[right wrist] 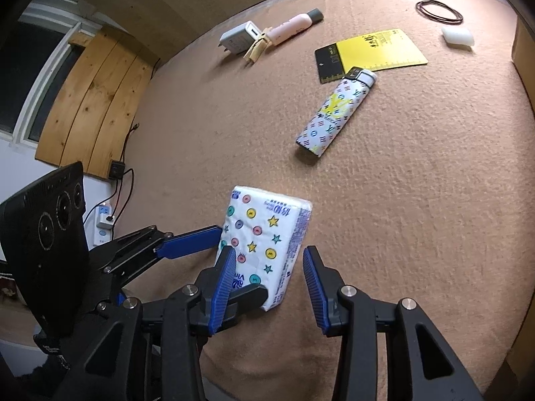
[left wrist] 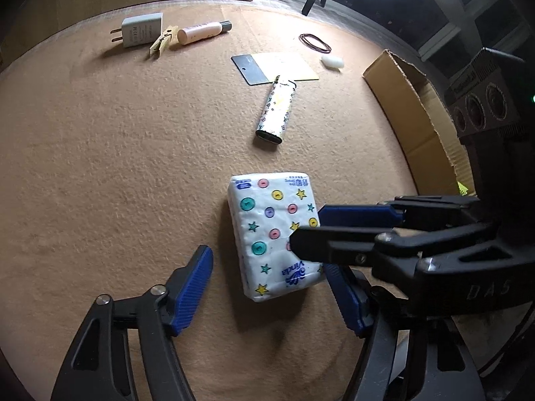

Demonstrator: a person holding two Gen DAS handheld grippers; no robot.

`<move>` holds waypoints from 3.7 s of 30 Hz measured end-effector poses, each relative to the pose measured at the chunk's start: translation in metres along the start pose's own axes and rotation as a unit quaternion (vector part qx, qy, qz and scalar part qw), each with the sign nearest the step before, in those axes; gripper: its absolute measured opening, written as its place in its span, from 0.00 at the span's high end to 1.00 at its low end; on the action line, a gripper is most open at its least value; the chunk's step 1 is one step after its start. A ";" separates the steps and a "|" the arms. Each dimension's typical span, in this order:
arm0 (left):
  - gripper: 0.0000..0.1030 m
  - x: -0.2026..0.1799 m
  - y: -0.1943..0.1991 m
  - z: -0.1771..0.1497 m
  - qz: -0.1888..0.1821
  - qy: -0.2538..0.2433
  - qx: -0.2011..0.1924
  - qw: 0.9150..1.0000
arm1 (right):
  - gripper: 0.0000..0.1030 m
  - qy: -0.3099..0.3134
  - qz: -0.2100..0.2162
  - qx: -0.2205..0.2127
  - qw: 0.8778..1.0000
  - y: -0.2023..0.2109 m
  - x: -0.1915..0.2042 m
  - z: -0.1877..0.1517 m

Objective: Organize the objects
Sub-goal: 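Carry the tissue pack with the right tool into the box and release, then grasp the wooden clothespin with the left tool while the right tool grasps the patterned lighter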

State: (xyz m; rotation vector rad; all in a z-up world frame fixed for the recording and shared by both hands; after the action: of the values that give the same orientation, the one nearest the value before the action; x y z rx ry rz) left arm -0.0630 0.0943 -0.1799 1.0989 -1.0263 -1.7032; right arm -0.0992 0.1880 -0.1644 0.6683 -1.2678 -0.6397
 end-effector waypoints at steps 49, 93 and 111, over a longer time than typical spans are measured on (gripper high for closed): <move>0.56 -0.273 -0.010 0.090 -0.093 -0.220 -0.051 0.970 | 0.67 -0.100 -0.125 -0.207 0.965 0.232 -0.127 -0.033; 0.44 0.037 0.040 0.120 0.065 -0.005 -0.073 0.995 | 0.45 -0.006 -0.121 -0.186 0.975 0.120 -0.015 0.034; 0.57 0.100 -0.021 0.181 0.097 0.024 -0.066 0.993 | 0.53 -0.015 -0.156 -0.097 0.983 0.007 -0.015 0.085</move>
State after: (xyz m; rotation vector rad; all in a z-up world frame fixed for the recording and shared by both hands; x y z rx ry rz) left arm -0.2639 0.0417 -0.1741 0.9208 -0.9430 -1.5584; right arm -0.1854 0.1955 -0.1544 0.7031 -1.1199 -1.0220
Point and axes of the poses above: each gripper's, at about its wrist camera, not at the fingertips, and y roughly against the way its jaws point, x to its left, z to its top, the point moved 3 cm from there along -y, roughly the way its jaws point, and after that the axes turned 6 degrees about z, right-handed, at the moved point
